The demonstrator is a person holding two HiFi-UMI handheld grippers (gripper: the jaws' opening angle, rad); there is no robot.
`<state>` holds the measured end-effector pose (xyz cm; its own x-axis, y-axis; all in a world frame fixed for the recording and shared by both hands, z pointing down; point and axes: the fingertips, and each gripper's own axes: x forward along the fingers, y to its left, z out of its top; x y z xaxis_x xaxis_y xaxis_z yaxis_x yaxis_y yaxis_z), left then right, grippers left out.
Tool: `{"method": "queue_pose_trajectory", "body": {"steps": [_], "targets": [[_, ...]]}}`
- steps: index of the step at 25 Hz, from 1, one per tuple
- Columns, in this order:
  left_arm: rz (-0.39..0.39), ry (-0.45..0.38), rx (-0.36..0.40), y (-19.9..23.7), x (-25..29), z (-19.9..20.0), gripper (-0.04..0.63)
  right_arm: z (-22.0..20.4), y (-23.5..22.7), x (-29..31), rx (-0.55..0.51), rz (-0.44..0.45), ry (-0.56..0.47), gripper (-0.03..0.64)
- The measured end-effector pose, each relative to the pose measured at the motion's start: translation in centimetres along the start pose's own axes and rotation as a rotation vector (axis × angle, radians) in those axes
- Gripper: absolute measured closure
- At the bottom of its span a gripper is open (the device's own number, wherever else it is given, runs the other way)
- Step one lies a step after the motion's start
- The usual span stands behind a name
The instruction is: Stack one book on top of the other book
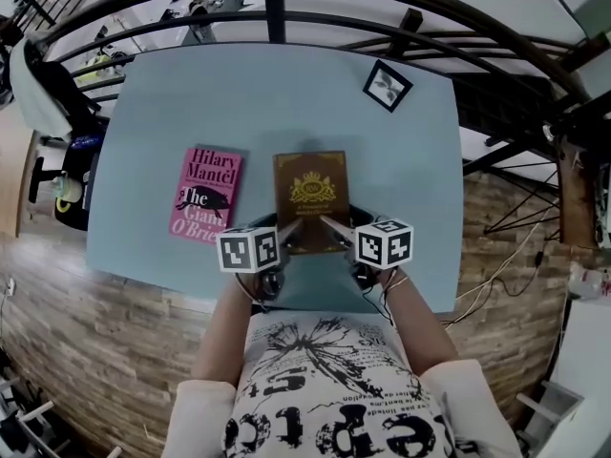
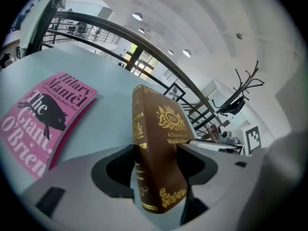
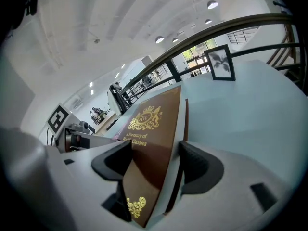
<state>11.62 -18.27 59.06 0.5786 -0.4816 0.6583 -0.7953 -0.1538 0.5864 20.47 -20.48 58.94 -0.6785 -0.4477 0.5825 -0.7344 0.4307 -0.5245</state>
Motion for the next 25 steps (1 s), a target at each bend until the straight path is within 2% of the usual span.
{"method": "queue_pose_trajectory", "body": {"steps": [12, 16, 25], "targets": [[-0.027, -0.006, 0.053, 10.2, -9.9, 5.5, 0.327, 2.8, 11.8, 8.2, 0.028, -0.056, -0.077, 0.311], [-0.056, -0.004, 0.031, 14.1, -12.6, 6.9, 0.327, 3.5, 15.5, 11.7, 0.039, -0.063, -0.097, 0.313], [-0.041, 0.034, 0.061, 21.5, -16.5, 8.3, 0.327, 1.6, 21.0, 18.0, 0.068, -0.09, -0.058, 0.318]]}}
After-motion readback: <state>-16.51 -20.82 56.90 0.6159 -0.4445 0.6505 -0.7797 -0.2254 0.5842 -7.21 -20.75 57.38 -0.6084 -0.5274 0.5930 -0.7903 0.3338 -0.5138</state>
